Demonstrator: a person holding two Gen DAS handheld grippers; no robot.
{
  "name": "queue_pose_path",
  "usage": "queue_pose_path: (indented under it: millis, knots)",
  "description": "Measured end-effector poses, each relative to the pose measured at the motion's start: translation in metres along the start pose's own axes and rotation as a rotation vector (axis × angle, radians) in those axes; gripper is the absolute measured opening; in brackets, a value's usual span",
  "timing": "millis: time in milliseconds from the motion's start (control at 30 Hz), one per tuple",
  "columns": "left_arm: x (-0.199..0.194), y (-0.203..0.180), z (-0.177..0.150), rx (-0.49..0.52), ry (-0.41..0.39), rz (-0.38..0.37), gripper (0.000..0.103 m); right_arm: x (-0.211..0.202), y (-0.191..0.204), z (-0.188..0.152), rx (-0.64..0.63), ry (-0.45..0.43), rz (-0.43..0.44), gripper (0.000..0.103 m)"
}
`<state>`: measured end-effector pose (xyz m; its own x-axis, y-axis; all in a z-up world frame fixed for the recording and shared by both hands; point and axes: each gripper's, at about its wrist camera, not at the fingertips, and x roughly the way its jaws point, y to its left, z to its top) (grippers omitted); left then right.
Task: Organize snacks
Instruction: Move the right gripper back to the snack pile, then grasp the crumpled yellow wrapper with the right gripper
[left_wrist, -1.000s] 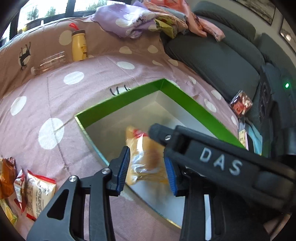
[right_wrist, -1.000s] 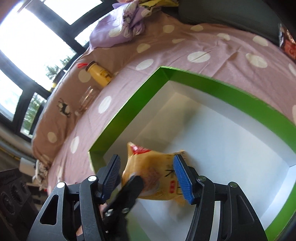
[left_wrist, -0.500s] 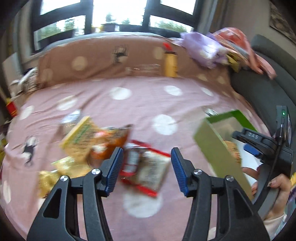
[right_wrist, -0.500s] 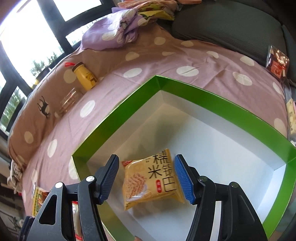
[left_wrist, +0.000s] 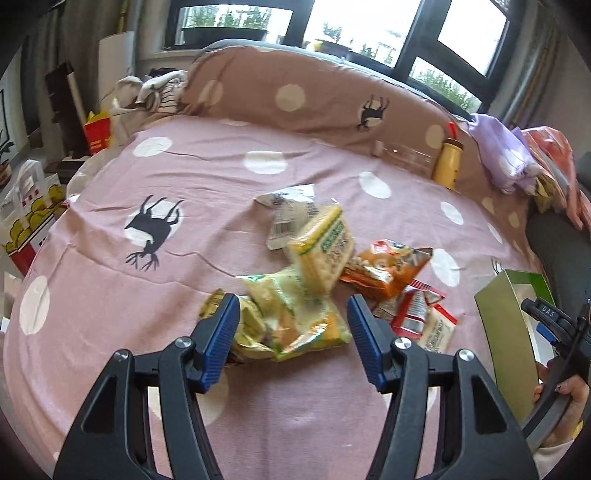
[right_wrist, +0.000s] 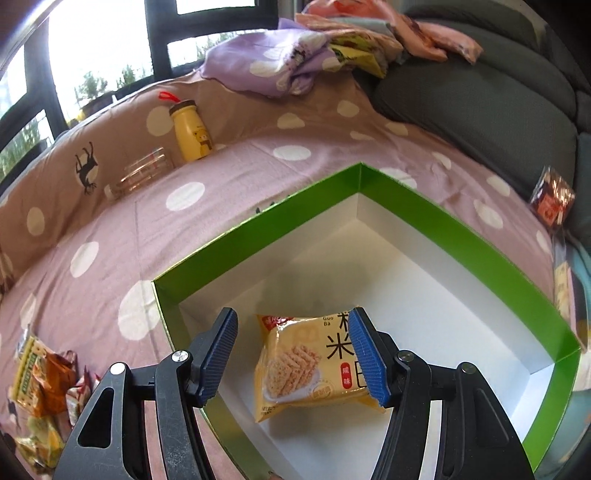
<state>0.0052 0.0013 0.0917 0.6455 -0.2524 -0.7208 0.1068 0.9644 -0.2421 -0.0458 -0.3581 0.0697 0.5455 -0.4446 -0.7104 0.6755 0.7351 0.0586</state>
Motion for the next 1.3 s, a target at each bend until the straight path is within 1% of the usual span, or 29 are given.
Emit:
queue_pose_path:
  millis: [133, 200, 267, 333, 400, 433, 500, 567, 600, 633, 667, 700, 767, 800, 833, 933, 967, 1067, 1100, 1133, 1167, 1233, 1267, 1300]
  knots:
    - [-0.001, 0.01, 0.001, -0.033, 0.0, -0.008, 0.06, 0.003, 0.017, 0.003, -0.043, 0.003, 0.008, 0.063]
    - [-0.004, 0.014, 0.001, -0.042, -0.005, 0.002, 0.06, 0.003, 0.026, 0.002, -0.065, 0.0, 0.009, 0.063]
    - [-0.005, 0.019, 0.001, -0.054, -0.008, 0.022, 0.063, 0.003, 0.035, 0.002, -0.088, -0.003, 0.022, 0.063]
    - [-0.004, 0.026, 0.002, -0.072, -0.002, 0.044, 0.07, 0.002, 0.043, 0.002, -0.114, -0.001, 0.059, 0.063]
    - [-0.003, 0.033, 0.002, -0.094, 0.009, 0.071, 0.074, -0.001, 0.047, 0.001, -0.124, 0.002, 0.095, 0.063]
    - [-0.002, 0.037, 0.002, -0.106, 0.016, 0.087, 0.078, -0.004, 0.048, 0.0, -0.122, 0.002, 0.105, 0.063]
    - [0.001, 0.045, 0.003, -0.125, 0.041, 0.116, 0.084, -0.016, 0.051, -0.001, -0.129, -0.011, 0.099, 0.063]
    - [0.004, 0.051, 0.002, -0.134, 0.067, 0.124, 0.084, -0.035, 0.059, -0.002, -0.155, -0.047, 0.148, 0.063]
    - [0.006, 0.054, 0.002, -0.145, 0.083, 0.126, 0.085, -0.045, 0.064, -0.003, -0.168, -0.056, 0.207, 0.065]
    - [0.007, 0.057, 0.001, -0.155, 0.094, 0.125, 0.086, -0.053, 0.07, -0.003, -0.18, -0.048, 0.282, 0.072]
    - [0.009, 0.061, 0.0, -0.172, 0.11, 0.12, 0.086, -0.059, 0.077, -0.005, -0.188, -0.03, 0.36, 0.079]
    - [0.011, 0.064, -0.001, -0.183, 0.124, 0.112, 0.086, -0.064, 0.086, -0.008, -0.197, 0.003, 0.453, 0.081]
    - [0.013, 0.067, -0.002, -0.197, 0.153, 0.093, 0.086, -0.065, 0.109, -0.016, -0.225, 0.105, 0.623, 0.082]
    - [0.014, 0.069, -0.002, -0.205, 0.165, 0.081, 0.086, -0.063, 0.125, -0.023, -0.253, 0.179, 0.697, 0.082]
    - [0.016, 0.07, -0.003, -0.213, 0.173, 0.075, 0.086, -0.062, 0.142, -0.03, -0.29, 0.25, 0.749, 0.082]
    - [0.022, 0.073, -0.004, -0.233, 0.201, 0.055, 0.086, -0.062, 0.19, -0.051, -0.404, 0.382, 0.853, 0.082]
    - [0.024, 0.074, -0.005, -0.242, 0.208, 0.042, 0.086, -0.062, 0.201, -0.056, -0.423, 0.405, 0.867, 0.082]
    - [0.031, 0.079, -0.005, -0.276, 0.236, -0.01, 0.086, -0.055, 0.241, -0.074, -0.48, 0.514, 0.91, 0.082]
    - [0.034, 0.08, -0.006, -0.281, 0.242, -0.022, 0.086, -0.054, 0.249, -0.079, -0.489, 0.532, 0.914, 0.081]
    - [0.035, 0.081, -0.007, -0.284, 0.246, -0.027, 0.085, -0.051, 0.257, -0.085, -0.496, 0.549, 0.911, 0.079]
    - [0.036, 0.081, -0.007, -0.287, 0.251, -0.037, 0.085, -0.048, 0.263, -0.091, -0.503, 0.56, 0.91, 0.075]
    - [0.038, 0.081, -0.008, -0.29, 0.257, -0.053, 0.082, -0.043, 0.267, -0.101, -0.505, 0.585, 0.905, 0.072]
    - [0.037, 0.081, -0.008, -0.286, 0.252, -0.06, 0.081, -0.038, 0.273, -0.108, -0.505, 0.607, 0.903, 0.067]
    - [0.037, 0.08, -0.008, -0.286, 0.252, -0.076, 0.076, -0.035, 0.274, -0.11, -0.508, 0.622, 0.899, 0.064]
